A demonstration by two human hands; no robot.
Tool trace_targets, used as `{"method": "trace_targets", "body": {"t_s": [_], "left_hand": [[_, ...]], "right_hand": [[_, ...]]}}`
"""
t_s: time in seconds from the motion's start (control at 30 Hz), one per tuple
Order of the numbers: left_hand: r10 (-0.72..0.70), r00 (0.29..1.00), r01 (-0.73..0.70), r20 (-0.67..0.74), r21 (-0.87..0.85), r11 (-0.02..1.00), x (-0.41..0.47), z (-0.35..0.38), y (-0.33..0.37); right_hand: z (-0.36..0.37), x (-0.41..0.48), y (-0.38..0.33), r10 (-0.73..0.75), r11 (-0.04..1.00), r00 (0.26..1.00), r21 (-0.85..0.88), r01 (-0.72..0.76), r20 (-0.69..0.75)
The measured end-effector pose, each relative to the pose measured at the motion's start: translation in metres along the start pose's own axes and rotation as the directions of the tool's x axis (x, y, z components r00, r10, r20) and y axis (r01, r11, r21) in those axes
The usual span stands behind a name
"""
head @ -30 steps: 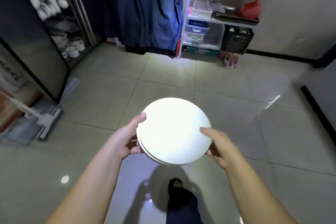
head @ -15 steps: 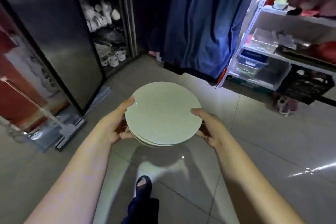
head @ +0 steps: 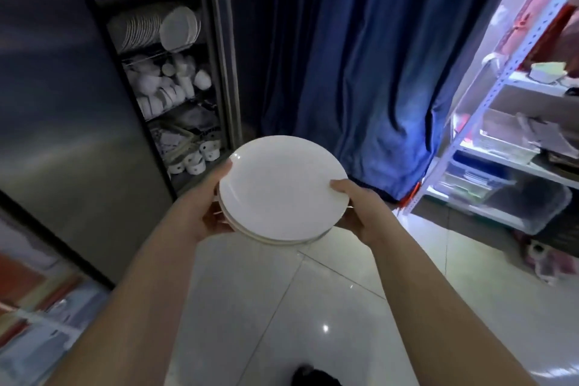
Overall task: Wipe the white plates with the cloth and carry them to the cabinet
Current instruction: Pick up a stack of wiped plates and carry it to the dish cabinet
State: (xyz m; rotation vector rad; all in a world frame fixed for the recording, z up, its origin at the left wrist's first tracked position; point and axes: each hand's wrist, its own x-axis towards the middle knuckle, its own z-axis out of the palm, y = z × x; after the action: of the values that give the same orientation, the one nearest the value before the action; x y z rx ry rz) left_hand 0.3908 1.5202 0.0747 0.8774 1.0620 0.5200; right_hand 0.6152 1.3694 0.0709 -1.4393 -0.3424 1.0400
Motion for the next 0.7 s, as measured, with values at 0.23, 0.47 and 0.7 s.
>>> {"method": "trace_targets", "body": {"t_s": [0.23,0.47,0.7], "left_hand": [[-0.005,0.998,0.001,-0.06,-0.073,0.997,0.18,0.013,0.093],[-0.018,0.983,-0.003,-0.184,-0.113,0.994,0.324,0.018,0.199],[-0.002,0.978,-0.033,-0.211,-0.164,0.986,0.47,-0.013,0.282]], "right_hand": [[0.047,0.207,-0.064,0.019,0.999,0.995,-0.046,-0.015,0.093],[0.113,0.394,-0.141,0.085,0.992,0.974,-0.112,-0.062,0.212],[0.195,0.56,-0.181,0.116,0.988,0.954,-0.134,-0.081,0.276]]}}
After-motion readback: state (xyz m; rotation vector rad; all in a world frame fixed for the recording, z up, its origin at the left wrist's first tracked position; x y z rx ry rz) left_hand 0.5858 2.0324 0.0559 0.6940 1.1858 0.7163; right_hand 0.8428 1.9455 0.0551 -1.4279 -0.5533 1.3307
